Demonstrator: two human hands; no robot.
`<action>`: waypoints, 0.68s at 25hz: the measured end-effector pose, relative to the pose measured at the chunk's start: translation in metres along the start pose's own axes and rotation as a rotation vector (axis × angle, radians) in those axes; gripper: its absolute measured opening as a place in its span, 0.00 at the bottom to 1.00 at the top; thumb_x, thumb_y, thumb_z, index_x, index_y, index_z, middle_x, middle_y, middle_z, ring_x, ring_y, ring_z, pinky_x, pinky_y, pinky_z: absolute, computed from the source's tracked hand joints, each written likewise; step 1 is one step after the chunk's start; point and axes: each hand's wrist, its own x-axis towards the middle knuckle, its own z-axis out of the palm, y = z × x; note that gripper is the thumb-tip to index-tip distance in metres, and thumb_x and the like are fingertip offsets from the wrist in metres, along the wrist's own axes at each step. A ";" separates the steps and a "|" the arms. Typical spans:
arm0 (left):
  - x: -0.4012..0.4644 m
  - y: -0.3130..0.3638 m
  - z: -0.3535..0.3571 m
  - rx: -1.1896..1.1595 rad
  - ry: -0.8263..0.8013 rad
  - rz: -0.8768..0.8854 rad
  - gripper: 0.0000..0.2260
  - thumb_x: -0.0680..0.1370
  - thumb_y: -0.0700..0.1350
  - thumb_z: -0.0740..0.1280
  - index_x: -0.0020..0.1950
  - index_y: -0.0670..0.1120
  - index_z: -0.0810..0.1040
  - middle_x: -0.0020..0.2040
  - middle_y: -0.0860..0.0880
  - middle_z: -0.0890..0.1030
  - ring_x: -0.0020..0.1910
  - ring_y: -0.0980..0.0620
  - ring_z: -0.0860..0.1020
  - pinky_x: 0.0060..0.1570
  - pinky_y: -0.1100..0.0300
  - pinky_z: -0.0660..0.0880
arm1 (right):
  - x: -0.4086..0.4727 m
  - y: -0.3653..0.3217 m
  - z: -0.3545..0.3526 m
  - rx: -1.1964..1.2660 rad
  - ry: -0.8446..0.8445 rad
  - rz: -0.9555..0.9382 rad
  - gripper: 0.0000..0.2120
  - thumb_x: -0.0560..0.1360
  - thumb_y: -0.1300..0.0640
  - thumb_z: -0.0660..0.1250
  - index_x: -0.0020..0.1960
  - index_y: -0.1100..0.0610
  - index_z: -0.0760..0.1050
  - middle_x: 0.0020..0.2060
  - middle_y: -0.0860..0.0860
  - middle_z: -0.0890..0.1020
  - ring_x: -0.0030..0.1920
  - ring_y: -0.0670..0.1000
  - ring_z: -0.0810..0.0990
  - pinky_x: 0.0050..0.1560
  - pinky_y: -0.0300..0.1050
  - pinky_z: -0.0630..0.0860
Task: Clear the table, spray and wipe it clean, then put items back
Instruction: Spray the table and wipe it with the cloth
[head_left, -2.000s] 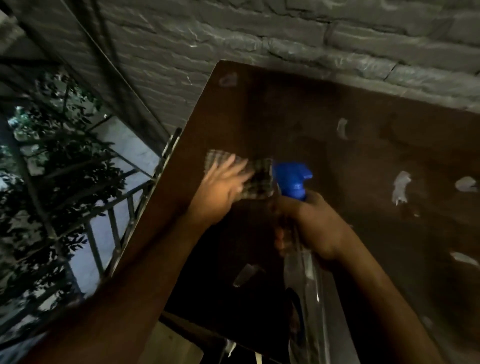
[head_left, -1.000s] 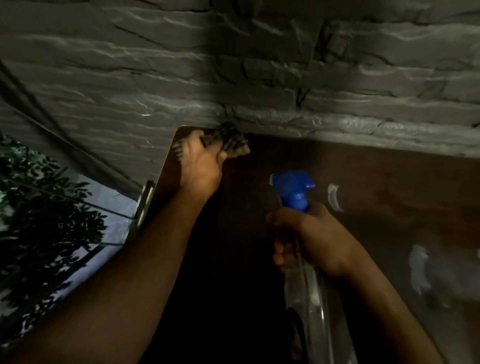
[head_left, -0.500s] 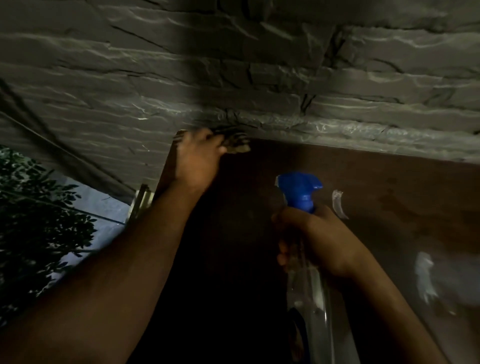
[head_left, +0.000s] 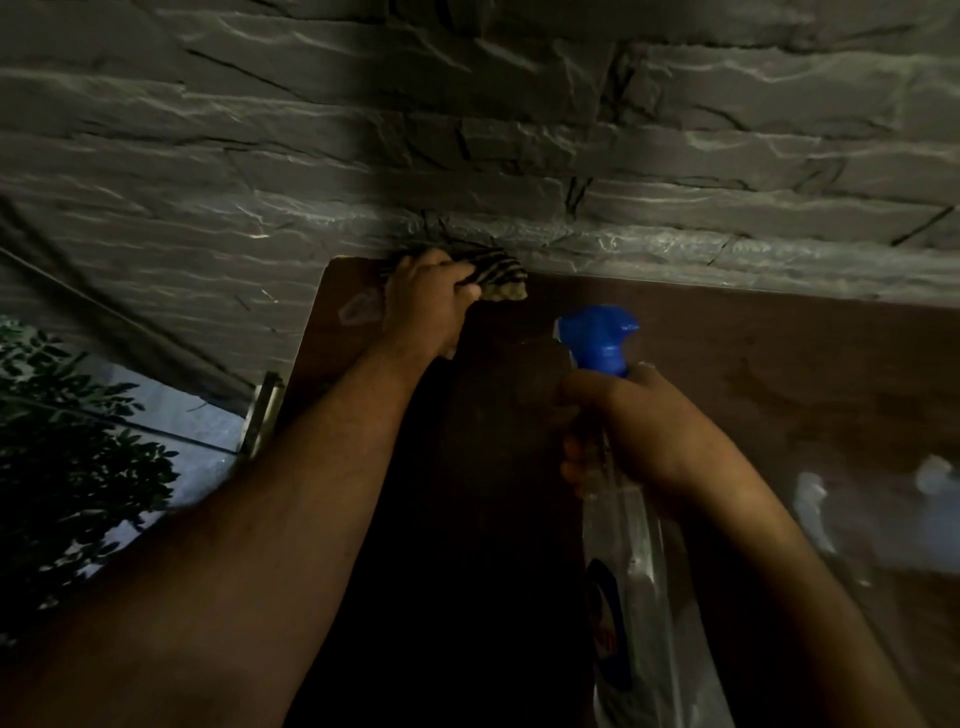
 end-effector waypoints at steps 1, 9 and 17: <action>0.000 0.005 -0.001 0.015 -0.002 -0.003 0.16 0.80 0.50 0.63 0.67 0.49 0.74 0.68 0.47 0.71 0.66 0.43 0.67 0.63 0.50 0.63 | -0.002 0.004 0.001 0.013 -0.009 0.015 0.09 0.75 0.57 0.67 0.53 0.58 0.72 0.28 0.54 0.78 0.30 0.54 0.78 0.34 0.50 0.78; -0.005 0.022 0.005 0.017 -0.041 -0.006 0.17 0.80 0.50 0.62 0.68 0.50 0.74 0.66 0.47 0.71 0.64 0.44 0.66 0.63 0.51 0.64 | -0.012 0.023 0.010 0.054 -0.042 0.072 0.11 0.74 0.58 0.68 0.54 0.58 0.71 0.32 0.56 0.77 0.32 0.54 0.77 0.35 0.48 0.78; -0.044 -0.001 0.008 0.068 -0.072 0.243 0.16 0.80 0.50 0.62 0.67 0.52 0.75 0.64 0.49 0.72 0.62 0.46 0.68 0.61 0.51 0.65 | -0.028 0.034 -0.008 0.159 -0.043 0.019 0.12 0.74 0.60 0.67 0.56 0.59 0.71 0.35 0.58 0.76 0.32 0.53 0.76 0.32 0.46 0.79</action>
